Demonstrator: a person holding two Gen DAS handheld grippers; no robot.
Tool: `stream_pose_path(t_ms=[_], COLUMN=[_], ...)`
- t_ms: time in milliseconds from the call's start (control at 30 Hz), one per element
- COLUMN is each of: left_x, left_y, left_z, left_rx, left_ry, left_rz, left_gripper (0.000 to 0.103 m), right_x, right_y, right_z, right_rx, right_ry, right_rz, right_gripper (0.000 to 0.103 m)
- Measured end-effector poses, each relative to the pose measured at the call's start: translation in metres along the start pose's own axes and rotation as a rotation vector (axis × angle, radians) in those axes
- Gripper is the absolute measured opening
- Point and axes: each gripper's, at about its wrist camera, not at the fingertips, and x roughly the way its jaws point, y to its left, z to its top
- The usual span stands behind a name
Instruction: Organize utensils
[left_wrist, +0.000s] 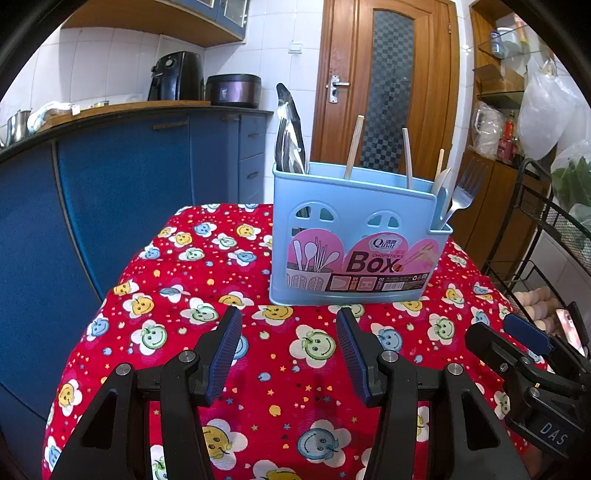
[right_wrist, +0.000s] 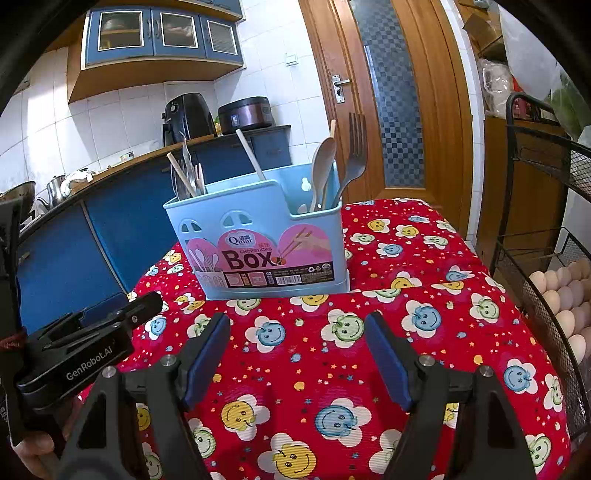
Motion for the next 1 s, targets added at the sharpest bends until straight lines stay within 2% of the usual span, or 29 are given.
stream_pose_path(t_ms=[1000], left_x=[-0.0012], left_y=[-0.0009], left_z=[0.0000], left_rx=[0.000], left_ry=[-0.002], left_rz=[-0.001], left_gripper=[0.055], right_x=[-0.0015], right_y=[-0.0008], right_z=[0.0014], right_rx=[0.007], right_ry=[-0.001], right_rz=[-0.001], right_gripper=[0.077])
